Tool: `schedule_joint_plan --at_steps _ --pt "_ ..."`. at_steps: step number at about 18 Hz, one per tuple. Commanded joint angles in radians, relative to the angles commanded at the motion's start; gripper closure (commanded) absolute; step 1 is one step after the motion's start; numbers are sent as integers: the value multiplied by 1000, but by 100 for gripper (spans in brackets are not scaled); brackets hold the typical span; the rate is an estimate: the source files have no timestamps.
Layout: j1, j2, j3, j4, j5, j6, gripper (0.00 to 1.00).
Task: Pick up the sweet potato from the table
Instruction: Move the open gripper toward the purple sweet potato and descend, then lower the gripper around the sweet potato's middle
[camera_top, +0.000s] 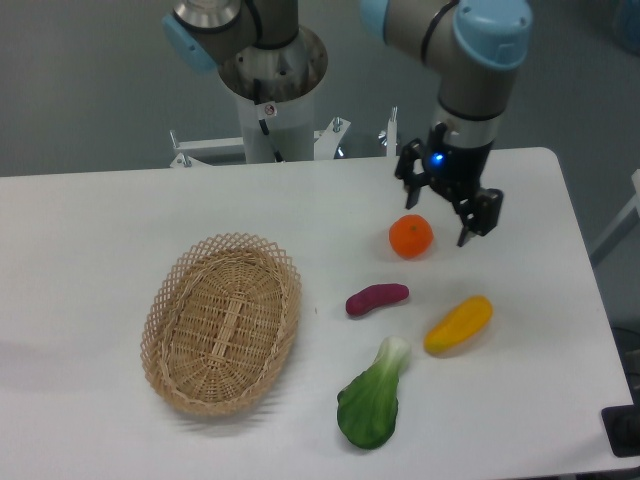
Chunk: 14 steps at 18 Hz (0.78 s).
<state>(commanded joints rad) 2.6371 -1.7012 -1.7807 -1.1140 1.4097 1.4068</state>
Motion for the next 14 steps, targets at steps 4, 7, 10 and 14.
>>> schedule_joint_plan --at_steps 4,7,10,14 --pt "-52 -15 -100 132 8 -37 0" --pt "-78 -46 -155 186 43 -35 0" --pt "-126 -93 -163 204 152 -34 0" --pt "-164 -159 -170 291 195 -40 0"
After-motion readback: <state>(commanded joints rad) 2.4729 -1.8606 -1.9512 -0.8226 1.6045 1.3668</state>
